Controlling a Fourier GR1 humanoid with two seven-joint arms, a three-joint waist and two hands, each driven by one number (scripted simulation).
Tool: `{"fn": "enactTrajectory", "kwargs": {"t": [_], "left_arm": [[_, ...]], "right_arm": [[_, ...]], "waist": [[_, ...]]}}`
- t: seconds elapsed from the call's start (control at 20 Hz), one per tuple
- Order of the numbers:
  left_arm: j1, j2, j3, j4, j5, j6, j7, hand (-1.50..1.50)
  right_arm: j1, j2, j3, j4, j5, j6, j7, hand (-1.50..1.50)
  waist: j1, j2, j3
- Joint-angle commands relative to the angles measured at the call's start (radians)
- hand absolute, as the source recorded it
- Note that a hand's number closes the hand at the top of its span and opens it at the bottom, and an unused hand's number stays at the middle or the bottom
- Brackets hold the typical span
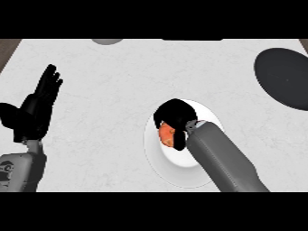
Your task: Pick the squash from the plate and place it in the pan
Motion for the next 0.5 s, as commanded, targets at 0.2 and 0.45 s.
{"fn": "enactTrajectory", "kwargs": {"t": [0.2, 0.45], "left_arm": [[-0.007, 0.016, 0.028, -0.016, 0.014, -0.024, 0.005, 0.00], [0.023, 0.016, 0.038, -0.045, 0.013, -0.001, 0.032, 0.00]], "right_arm": [[0.040, 0.007, -0.034, -0.024, 0.044, -0.076, -0.047, 1.50], [0.216, -0.065, -0.130, -0.240, 0.007, -0.080, 0.149, 1.50]], "waist": [[-0.004, 0.004, 0.002], [-0.032, -0.006, 0.002]]}}
